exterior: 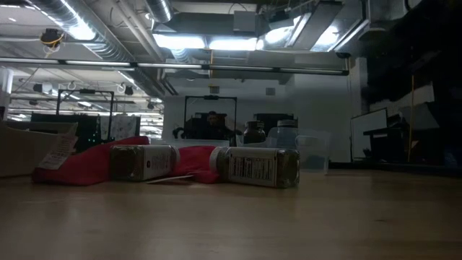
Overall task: Sort spices by type
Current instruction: Put the yellow seasoning can into the gray bin
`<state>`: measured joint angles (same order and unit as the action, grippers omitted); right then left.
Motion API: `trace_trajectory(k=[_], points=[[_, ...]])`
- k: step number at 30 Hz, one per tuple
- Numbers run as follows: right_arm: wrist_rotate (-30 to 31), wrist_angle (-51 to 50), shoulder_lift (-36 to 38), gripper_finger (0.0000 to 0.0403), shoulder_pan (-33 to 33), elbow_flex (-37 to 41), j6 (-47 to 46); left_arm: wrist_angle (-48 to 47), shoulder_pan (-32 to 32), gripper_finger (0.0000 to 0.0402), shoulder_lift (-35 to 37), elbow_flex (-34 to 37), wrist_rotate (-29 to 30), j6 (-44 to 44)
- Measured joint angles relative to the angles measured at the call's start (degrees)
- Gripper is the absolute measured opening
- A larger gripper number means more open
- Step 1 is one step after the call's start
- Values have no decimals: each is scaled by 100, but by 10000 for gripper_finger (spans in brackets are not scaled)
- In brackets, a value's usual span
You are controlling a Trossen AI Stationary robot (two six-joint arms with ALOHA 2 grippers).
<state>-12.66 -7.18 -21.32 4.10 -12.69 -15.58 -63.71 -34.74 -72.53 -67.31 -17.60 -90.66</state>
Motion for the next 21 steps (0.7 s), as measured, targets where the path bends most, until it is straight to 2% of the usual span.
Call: trace_trajectory(k=[7,13,18,21], points=[[188,-372,526,395,0,0,108,-1147,690,206,470,-2,61,480],[205,-387,585,395,0,0,302,-2410,1310,206,616,-2,730,573],[304,-418,583,395,0,0,389,-2374,1781,206,614,148,1396,992],[306,-417,583,394,0,0,388,-2371,2082,206,613,429,1468,1194]])
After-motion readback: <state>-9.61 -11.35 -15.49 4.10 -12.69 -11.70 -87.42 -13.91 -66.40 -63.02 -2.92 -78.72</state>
